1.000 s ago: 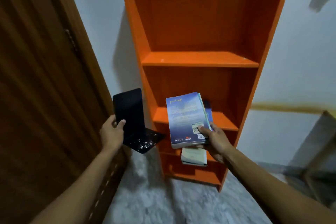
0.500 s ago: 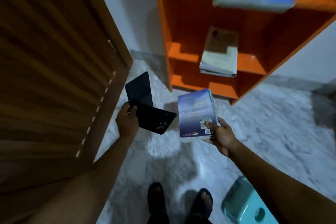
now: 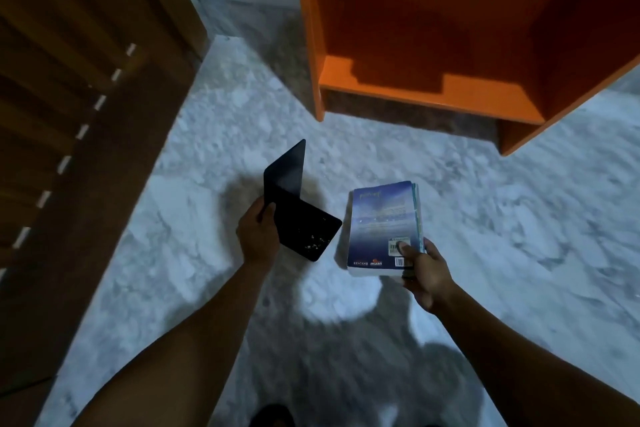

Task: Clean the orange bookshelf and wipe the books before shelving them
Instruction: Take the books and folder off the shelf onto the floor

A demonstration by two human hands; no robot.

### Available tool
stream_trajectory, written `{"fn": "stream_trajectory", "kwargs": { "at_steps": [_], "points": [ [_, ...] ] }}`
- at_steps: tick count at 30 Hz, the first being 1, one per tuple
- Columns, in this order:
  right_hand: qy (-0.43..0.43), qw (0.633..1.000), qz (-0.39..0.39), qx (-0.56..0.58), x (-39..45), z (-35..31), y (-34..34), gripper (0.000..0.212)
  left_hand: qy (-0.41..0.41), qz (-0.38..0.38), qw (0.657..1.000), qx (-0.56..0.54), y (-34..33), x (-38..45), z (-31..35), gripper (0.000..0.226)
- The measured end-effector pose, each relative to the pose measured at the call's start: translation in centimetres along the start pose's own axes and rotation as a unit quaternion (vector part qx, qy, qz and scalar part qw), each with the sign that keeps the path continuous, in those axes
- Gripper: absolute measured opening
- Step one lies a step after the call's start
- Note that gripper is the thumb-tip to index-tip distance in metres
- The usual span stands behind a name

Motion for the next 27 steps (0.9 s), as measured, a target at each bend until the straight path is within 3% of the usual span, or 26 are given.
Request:
{"fn": "stream_trajectory", "kwargs": {
  "at_steps": [6,11,15,17,19,23,27],
  "points": [
    [0.045,0.998,0.042,-0.027,6.1,2.8,0.8,0.024,-0.036,-0.033,0.999,-0.003,-3.6,3.6,-4.3,0.026],
    [0.053,0.964,0.112,-0.234,7.9,2.6,2.5,0.031,-0.02,-0.047,0.999,-0.012,-3.3,4.1,-4.9,0.019],
    [0.038,0.943,0.085,-0.32,6.9,1.5,2.4,0.018,-0.032,-0.059,0.998,0.005,-1.2,4.0,-3.4,0.005],
    [0.057,0.94,0.072,-0.328,6.1,0.0,1.8,0.019,-0.048,-0.066,0.997,-0.001,0.6,4.1,-1.6,0.03],
    [0.079,0.935,0.067,-0.339,5.1,-2.3,1.0,0.019,-0.056,-0.092,0.994,-0.033,2.6,3.8,1.1,0.04],
    [0.151,0.927,0.064,-0.337,2.4,-8.9,-1.3,0.045,-0.117,-0.104,0.987,-0.036,6.2,3.8,8.4,0.035],
    [0.256,0.917,0.061,-0.301,-3.1,-18.0,-4.3,0.032,-0.202,-0.096,0.974,-0.031,7.3,4.5,18.1,0.032]
  ]
}}
Point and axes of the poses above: each hand's wrist, its own x-axis towards the middle knuckle, its own y-axis out of the back of the hand, z = x × y, the point moved 7 cm from there along x, towards the middle knuckle, and after that the axes turned 5 degrees about x, right-handed, at the moved point
